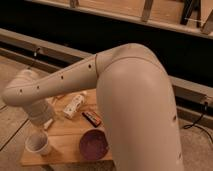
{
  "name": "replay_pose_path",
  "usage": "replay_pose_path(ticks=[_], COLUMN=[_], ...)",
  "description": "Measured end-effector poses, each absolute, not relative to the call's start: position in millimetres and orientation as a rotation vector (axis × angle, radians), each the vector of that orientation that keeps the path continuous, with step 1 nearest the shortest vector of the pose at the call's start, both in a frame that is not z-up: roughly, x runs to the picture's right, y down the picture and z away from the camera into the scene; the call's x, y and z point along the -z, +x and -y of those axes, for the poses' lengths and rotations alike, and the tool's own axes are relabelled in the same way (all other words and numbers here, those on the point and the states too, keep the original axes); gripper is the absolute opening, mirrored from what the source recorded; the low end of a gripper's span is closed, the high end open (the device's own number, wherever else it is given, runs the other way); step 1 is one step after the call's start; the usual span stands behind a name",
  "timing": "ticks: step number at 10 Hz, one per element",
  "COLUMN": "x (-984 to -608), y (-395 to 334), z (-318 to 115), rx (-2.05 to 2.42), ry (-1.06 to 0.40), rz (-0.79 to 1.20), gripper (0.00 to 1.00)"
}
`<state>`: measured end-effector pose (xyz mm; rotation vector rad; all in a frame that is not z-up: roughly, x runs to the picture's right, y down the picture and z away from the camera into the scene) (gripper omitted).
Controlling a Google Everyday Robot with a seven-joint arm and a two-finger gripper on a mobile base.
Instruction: Pick up the ceramic cup
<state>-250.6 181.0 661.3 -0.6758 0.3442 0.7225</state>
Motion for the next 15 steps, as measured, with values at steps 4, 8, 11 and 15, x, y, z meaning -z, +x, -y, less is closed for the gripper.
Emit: replay_pose_path(ticks=[4, 8, 11, 15], x=[-677.6, -687.7, -694.4, -707.0], y=[-258.6, -268.8, -277.2, -279.1], z=[-203.0, -213.9, -217.8, -221.3], rx=[-0.631, -0.581, -0.561, -0.552], ry=[-0.664, -0.649, -0.643, -0.647], rz=[-0.331, -0.31, -0.291, -0.275], gripper=[0.65, 0.65, 0.65, 0.47])
